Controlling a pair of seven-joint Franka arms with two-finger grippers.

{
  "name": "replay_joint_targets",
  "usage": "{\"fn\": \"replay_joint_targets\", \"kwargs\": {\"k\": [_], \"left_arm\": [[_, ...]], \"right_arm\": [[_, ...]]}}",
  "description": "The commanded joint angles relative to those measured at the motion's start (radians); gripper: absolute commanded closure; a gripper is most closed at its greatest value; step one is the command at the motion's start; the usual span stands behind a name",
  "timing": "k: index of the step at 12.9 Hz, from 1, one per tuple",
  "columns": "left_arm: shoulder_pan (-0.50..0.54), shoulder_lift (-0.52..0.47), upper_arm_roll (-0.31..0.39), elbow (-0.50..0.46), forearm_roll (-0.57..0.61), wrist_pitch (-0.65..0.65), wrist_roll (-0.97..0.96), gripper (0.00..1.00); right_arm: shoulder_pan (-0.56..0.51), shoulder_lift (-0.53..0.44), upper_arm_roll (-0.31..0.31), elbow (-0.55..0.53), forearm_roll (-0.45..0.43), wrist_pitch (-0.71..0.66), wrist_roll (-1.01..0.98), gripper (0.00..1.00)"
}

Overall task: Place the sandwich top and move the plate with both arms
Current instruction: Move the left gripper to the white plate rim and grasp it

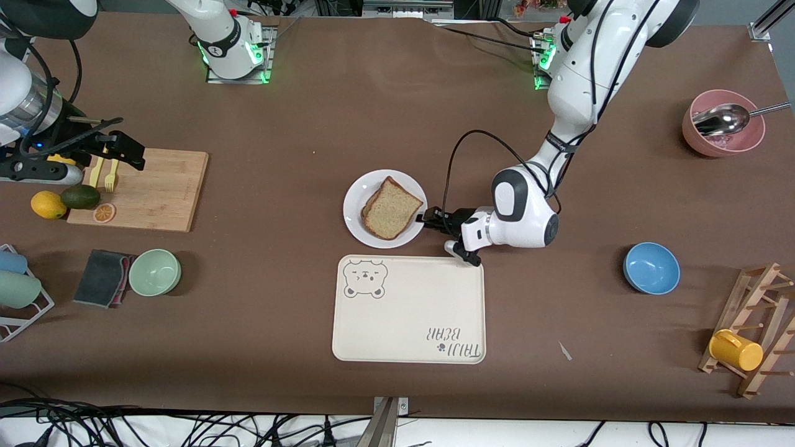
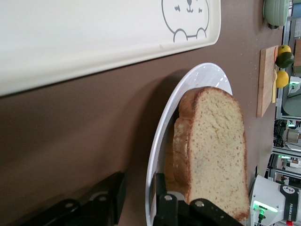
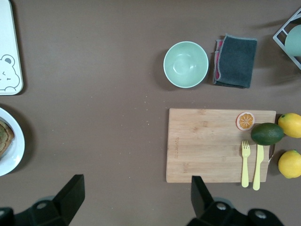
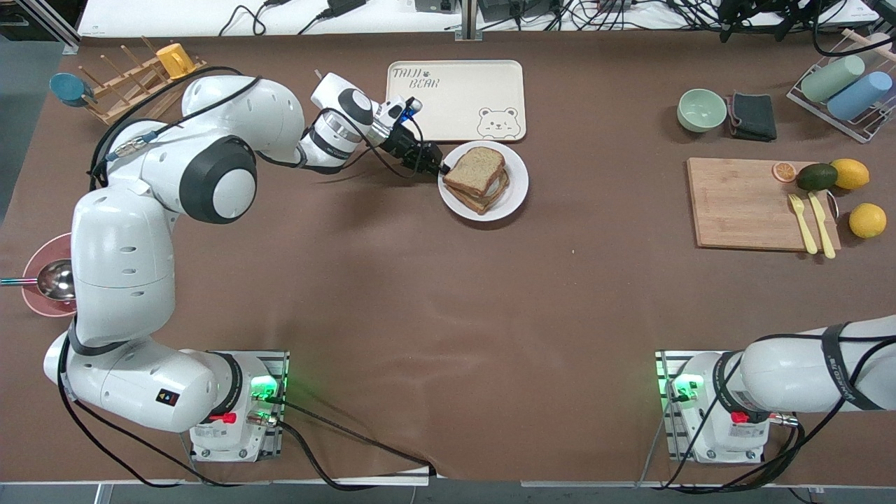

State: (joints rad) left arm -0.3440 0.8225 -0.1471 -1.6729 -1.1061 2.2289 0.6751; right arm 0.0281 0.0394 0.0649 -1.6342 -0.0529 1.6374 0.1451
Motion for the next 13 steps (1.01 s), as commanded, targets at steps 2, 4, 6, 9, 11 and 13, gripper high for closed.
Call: {"fn": "replay_joint_targets", "kwargs": {"k": [2,4,6,9,11,13], "left_arm": [[-0.015,-0.002,0.003,-0.007,-0.047,0.017,0.037,0.77],[-0.015,-0.003,0.001,-0.007,-0.047,0.015,0.037,0.94],[-0.013,-0.006,0.001,-0.005,-0.047,0.009,0.035,1.0],[-0.009,-0.014,0.001,-0.007,-0.047,0.0,0.037,1.0],[-0.004,-0.022,0.0,-0.004,-0.047,-0.014,0.035,1.0],[0.013,-0.04,0.0,0.001,-0.046,-0.057,0.034,1.0]], "right_arm": [[-0.01,-0.009,0.009,0.011,-0.01,-0.011,-0.015,0.0],[-0.01,-0.009,0.007,0.01,-0.01,-0.01,-0.015,0.0],[-0.01,-0.009,0.009,0.01,-0.01,-0.01,-0.015,0.0],[-0.01,-0.009,0.009,0.01,-0.013,-0.01,-0.015,0.0],[-0.01,-0.009,0.009,0.01,-0.013,-0.011,-0.015,0.0],[-0.01,-0.009,0.009,0.01,-0.012,-0.011,-0.015,0.0]]}}
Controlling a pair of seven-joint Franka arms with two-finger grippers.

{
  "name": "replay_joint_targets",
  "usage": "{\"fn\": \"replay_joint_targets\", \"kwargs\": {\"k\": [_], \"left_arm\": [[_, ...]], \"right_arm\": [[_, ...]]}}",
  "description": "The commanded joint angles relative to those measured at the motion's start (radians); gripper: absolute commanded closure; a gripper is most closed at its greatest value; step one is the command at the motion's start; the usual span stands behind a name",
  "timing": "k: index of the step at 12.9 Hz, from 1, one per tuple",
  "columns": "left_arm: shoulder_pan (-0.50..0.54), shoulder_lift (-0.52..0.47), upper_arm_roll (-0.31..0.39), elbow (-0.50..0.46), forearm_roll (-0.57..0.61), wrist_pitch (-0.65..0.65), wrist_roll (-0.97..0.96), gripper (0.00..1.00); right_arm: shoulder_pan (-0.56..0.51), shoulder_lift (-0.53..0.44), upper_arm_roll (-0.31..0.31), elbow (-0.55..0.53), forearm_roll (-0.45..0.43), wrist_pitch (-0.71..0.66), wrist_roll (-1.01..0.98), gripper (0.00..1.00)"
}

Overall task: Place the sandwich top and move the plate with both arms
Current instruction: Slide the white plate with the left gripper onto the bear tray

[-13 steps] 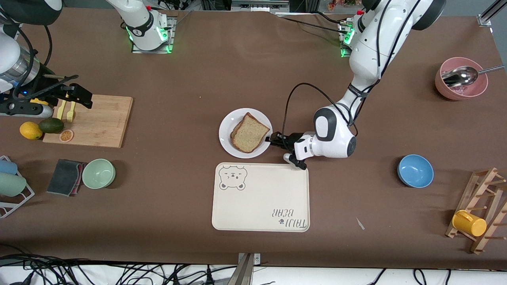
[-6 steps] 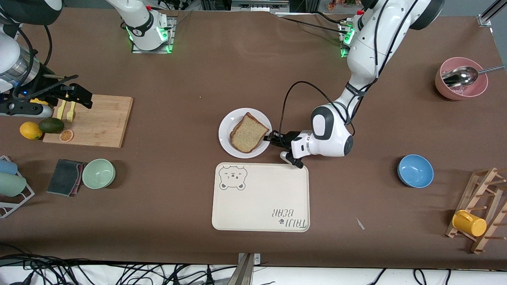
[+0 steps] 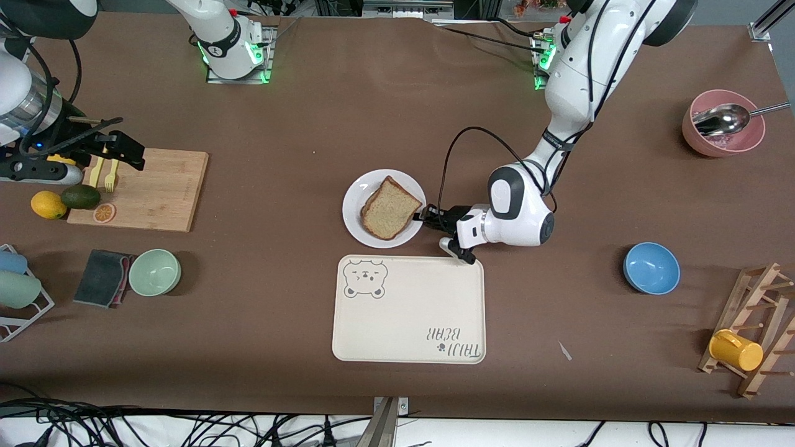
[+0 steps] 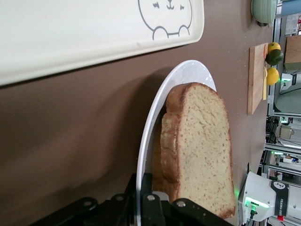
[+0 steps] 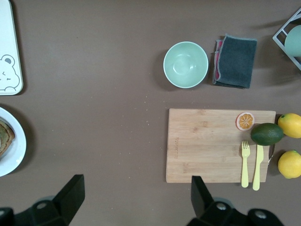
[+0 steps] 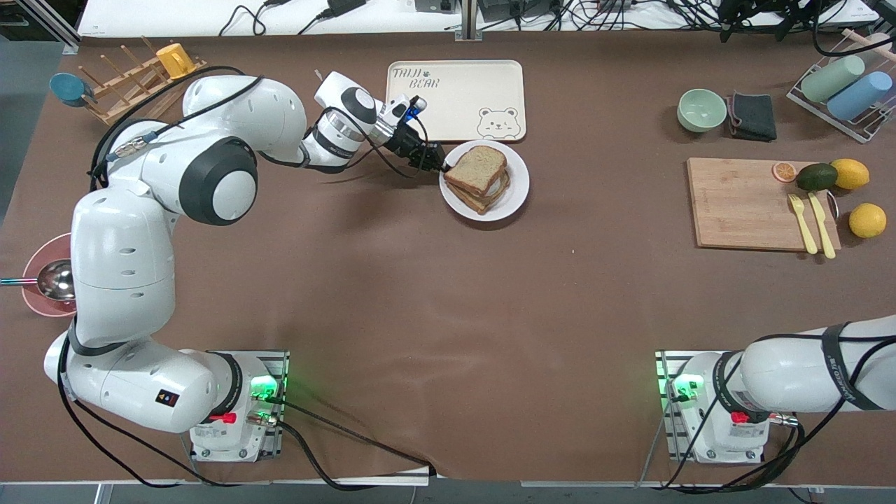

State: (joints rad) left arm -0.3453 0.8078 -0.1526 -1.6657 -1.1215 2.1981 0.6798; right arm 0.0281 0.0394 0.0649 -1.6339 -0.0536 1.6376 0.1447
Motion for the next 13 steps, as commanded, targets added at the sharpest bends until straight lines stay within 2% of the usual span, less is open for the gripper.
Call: {"fn": "replay_joint_targets", "kwargs": {"k": [1,4,7,11,13], "left_arm": [[0.029,-0.039,0.005,-0.006,-0.03,-0.044,0.027,1.0],[0.09,-0.062,0.005,0.004,-0.03,-0.145,0.027,1.0],[0.149,-0.087,0.005,0.029,-0.029,-0.185,0.024,1.0],[0.176,-0.029,0.011,0.162,-0.066,-0.181,-0.051,1.0],[0.178,0.006,0.019,0.239,-0.08,-0.158,-0.089,1.0]], "right_arm": [[-0.01,-0.009,0.009,0.009,-0.011,-0.012,-0.016,0.0],[-0.01,-0.009,0.009,0.009,-0.011,-0.012,-0.016,0.0],[-0.01,-0.009,0.007,0.009,-0.009,-0.009,-0.016,0.0],[-0.01,-0.007,0.007,0.009,-0.002,-0.01,-0.016,0.0],[-0.01,-0.009,0.006,0.008,0.032,-0.016,-0.01,0.0]]}}
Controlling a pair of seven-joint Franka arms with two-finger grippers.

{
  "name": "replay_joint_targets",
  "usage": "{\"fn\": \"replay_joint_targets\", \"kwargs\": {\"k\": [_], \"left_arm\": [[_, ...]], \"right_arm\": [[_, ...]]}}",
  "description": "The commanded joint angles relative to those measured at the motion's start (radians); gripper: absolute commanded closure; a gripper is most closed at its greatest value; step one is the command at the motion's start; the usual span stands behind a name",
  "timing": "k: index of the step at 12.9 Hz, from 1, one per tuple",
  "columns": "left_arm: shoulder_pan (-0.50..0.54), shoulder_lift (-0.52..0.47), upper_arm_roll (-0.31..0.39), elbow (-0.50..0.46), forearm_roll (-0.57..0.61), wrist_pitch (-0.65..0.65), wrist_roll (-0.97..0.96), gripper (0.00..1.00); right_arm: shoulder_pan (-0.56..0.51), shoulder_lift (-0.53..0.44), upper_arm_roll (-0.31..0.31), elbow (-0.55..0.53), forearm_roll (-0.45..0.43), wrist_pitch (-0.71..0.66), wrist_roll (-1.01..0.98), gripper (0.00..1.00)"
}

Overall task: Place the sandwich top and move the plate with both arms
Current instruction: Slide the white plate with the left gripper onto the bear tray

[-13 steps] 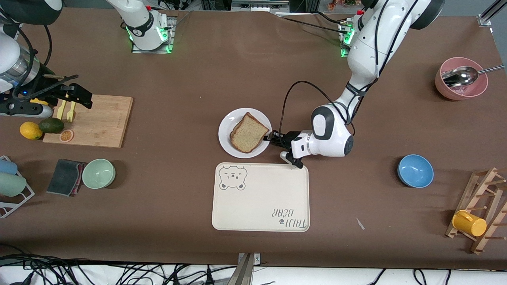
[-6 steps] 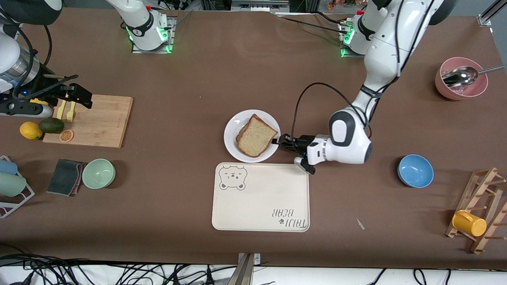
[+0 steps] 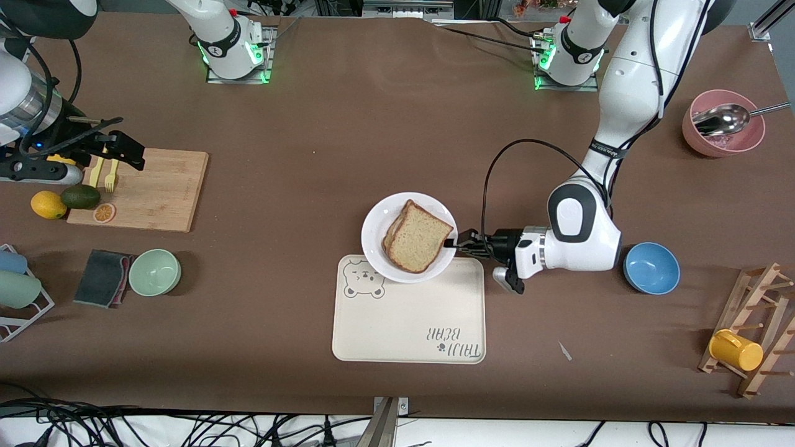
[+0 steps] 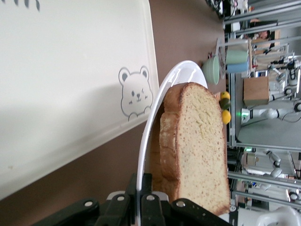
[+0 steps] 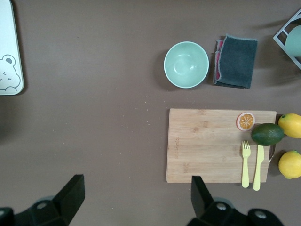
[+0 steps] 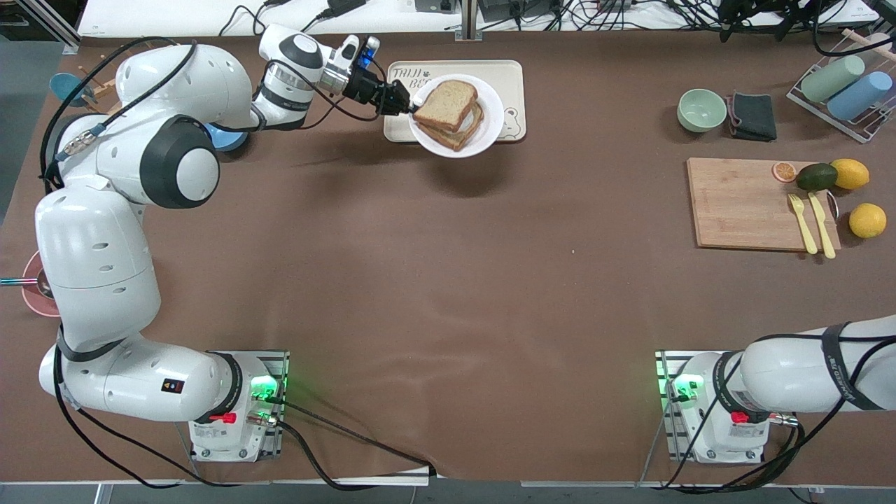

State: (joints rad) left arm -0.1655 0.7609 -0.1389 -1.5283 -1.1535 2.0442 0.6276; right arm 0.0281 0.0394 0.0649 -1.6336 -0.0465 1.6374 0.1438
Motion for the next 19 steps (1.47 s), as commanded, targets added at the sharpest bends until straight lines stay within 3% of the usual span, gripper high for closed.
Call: {"fn": "replay_joint_targets", "kwargs": {"k": [1,4,6,10,17,19], "left_arm": [[-0.002,0.078,0.007,0.144,-0.048,0.023,-0.057,1.0],[-0.002,0.19,0.007,0.299,-0.06,0.111,-0.088,1.0],[-0.006,0.245,0.007,0.353,-0.058,0.192,-0.121,1.0],[-0.034,0.301,0.005,0.358,-0.06,0.295,-0.161,1.0],[-0.049,0.314,0.004,0.336,-0.101,0.3,-0.174,1.0],[-0.046,0.314,0.005,0.335,-0.091,0.298,-0.163,0.6]], "right_arm": [[-0.01,-0.009,0.004,0.008,0.027,-0.01,-0.01,0.0],[-0.01,-0.009,0.004,0.008,0.027,-0.008,-0.013,0.0],[-0.008,-0.009,0.004,0.008,0.022,-0.007,-0.013,0.0],[-0.008,-0.009,0.004,0.008,0.019,-0.007,-0.015,0.0],[-0.008,-0.007,0.004,0.008,0.02,-0.007,-0.01,0.0],[-0.008,-0.007,0.004,0.008,0.025,-0.007,-0.007,0.0]]}}
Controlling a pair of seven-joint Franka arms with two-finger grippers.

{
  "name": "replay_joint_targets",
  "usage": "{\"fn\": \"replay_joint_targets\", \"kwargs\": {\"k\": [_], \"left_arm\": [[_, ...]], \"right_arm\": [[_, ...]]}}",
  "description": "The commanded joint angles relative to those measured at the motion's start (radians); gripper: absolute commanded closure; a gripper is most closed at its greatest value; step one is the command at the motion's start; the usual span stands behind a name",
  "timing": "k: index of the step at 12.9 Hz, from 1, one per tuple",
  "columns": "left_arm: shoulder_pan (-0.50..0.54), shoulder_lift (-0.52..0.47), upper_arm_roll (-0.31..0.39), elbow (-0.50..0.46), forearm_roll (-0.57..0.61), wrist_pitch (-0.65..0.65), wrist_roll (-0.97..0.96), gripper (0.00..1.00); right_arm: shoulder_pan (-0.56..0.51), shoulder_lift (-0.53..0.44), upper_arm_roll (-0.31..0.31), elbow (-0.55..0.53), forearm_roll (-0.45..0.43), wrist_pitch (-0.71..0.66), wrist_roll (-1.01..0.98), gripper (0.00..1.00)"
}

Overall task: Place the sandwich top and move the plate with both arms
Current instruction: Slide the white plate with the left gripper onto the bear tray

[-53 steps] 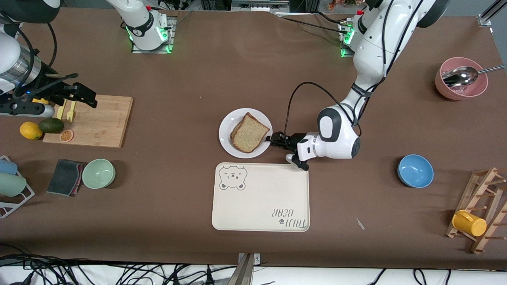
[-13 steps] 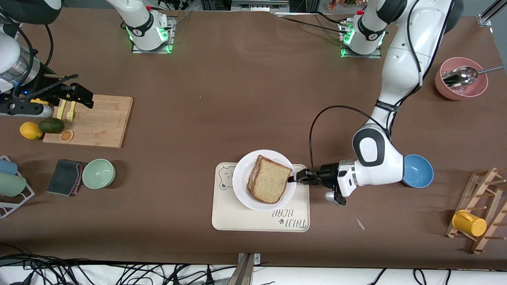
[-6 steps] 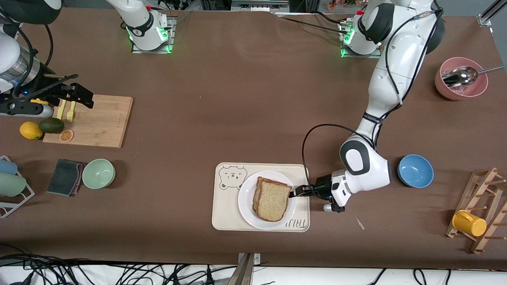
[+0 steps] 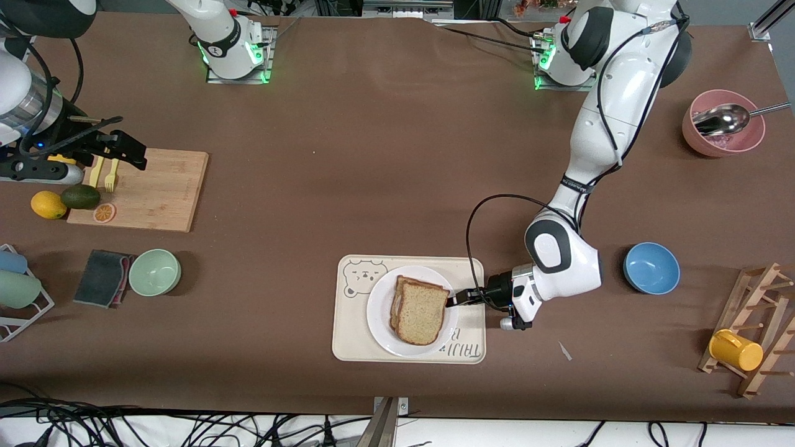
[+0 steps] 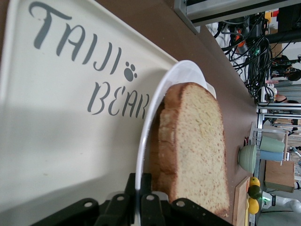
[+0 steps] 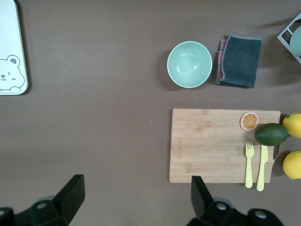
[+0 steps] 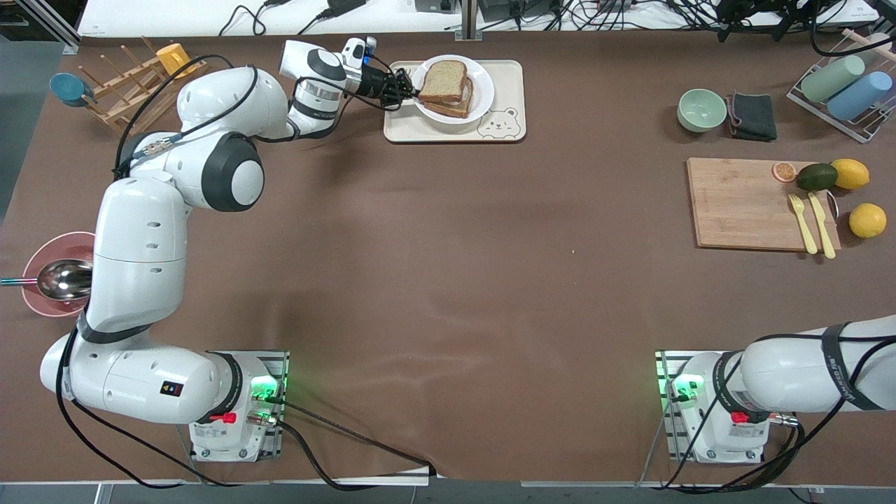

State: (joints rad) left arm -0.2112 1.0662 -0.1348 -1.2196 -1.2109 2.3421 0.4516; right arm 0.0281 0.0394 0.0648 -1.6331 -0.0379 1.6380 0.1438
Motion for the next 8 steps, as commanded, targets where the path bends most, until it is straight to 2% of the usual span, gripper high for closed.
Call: {"fn": "replay_joint_targets", "kwargs": {"k": [1,2,5,8], "left_arm": [[-0.001,0.008,0.001,0.026,-0.032,0.0,0.013,0.23],[-0.001,0.005,0.001,0.025,-0.029,0.0,0.016,0.0],[0.021,-0.002,0.003,0.023,-0.025,-0.006,0.139,0.0],[0.032,-0.009,0.003,0.008,-0.024,-0.015,0.151,0.0]], "right_arm": [[-0.01,-0.007,0.004,0.007,0.018,-0.007,-0.007,0.0],[-0.01,-0.007,0.004,0.007,0.019,-0.006,-0.003,0.0],[-0.008,-0.006,0.004,0.007,0.02,-0.006,-0.003,0.0],[-0.01,-0.006,0.004,0.007,0.02,-0.003,-0.006,0.0]]}}
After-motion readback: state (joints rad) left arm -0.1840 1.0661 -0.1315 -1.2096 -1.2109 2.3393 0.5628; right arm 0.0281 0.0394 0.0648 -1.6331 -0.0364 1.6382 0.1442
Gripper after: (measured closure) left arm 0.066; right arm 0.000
